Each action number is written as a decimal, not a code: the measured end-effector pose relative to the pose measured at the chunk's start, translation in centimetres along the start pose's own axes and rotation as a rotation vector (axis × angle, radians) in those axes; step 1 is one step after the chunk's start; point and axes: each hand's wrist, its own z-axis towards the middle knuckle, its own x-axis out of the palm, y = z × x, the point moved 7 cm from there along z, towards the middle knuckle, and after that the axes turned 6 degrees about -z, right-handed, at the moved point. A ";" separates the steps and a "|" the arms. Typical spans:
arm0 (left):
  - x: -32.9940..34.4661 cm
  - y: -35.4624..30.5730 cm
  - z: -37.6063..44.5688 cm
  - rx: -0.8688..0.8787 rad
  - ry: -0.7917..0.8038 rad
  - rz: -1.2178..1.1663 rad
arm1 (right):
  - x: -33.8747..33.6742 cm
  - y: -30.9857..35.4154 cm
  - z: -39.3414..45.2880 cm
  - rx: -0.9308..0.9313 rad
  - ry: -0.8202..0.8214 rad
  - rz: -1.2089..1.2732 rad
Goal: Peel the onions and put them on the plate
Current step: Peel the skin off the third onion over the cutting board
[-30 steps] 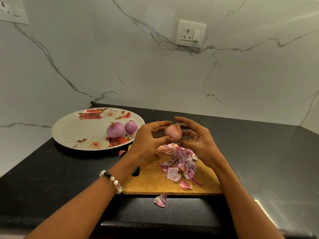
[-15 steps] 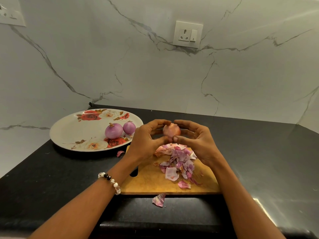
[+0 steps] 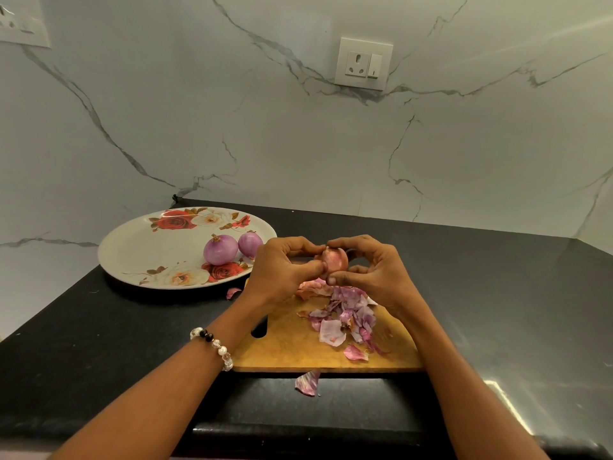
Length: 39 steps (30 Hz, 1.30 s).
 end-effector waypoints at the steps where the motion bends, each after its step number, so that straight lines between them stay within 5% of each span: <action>1: 0.0 0.1 0.0 -0.003 0.001 0.004 | 0.0 -0.1 0.0 -0.002 -0.001 -0.003; 39: 0.3 -0.4 -0.3 0.062 -0.027 0.089 | -0.1 -0.2 0.1 -0.022 -0.047 -0.080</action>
